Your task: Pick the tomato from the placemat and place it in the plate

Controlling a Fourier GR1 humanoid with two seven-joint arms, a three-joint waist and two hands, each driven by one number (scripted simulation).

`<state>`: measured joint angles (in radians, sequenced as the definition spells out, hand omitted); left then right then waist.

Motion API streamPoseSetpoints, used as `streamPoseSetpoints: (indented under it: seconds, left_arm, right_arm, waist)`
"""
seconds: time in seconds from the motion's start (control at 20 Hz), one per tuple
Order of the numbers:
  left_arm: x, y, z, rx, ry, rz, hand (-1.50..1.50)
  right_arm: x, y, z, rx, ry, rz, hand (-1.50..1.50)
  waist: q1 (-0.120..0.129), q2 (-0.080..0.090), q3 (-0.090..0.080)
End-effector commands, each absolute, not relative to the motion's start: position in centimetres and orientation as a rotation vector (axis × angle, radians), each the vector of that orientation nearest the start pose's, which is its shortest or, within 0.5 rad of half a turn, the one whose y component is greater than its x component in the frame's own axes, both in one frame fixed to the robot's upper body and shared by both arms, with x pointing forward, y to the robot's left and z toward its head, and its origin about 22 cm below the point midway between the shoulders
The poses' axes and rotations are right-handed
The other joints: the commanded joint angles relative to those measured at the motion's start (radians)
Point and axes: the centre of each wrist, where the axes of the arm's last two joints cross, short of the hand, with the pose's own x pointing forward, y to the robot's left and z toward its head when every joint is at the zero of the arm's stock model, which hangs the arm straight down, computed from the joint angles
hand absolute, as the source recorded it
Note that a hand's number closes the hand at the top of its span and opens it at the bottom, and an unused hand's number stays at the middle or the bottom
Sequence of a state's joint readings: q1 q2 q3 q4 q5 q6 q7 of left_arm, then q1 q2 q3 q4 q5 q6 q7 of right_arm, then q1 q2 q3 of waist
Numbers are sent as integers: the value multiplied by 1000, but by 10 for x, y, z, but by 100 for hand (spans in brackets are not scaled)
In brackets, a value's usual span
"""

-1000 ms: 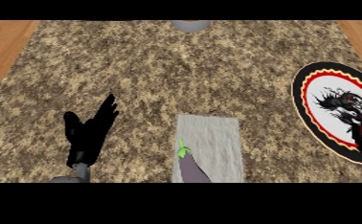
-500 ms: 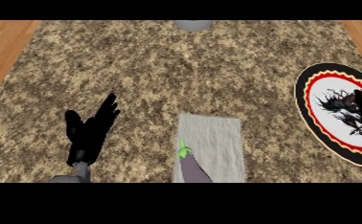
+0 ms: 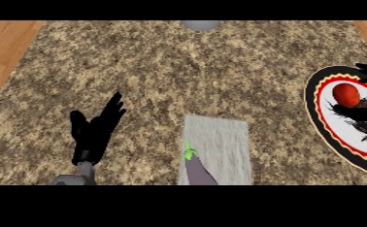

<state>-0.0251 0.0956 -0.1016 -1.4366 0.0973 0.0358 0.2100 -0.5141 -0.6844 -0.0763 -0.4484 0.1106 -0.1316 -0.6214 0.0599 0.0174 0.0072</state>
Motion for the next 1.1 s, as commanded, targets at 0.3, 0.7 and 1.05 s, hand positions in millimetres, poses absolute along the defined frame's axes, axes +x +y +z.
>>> streamPoseSetpoints:
  seconds: [0.3,0.7,1.05]
  left_arm:
    - [238,225,-36,-40,-1196,-36,0]
    - [240,229,-30,-23,-1204,-36,0]
    - [226,232,-31,-20,-1193,-10,0]
  right_arm:
    - [315,-479,16,-521,-1818,128,-150]
    - [272,-541,45,-373,-1761,18,-150]
    - [218,-577,47,-216,-1744,103,-150]
  waist:
    - [-21,0,-1]
    - [-26,-2,-2]
    - [-34,-6,1]
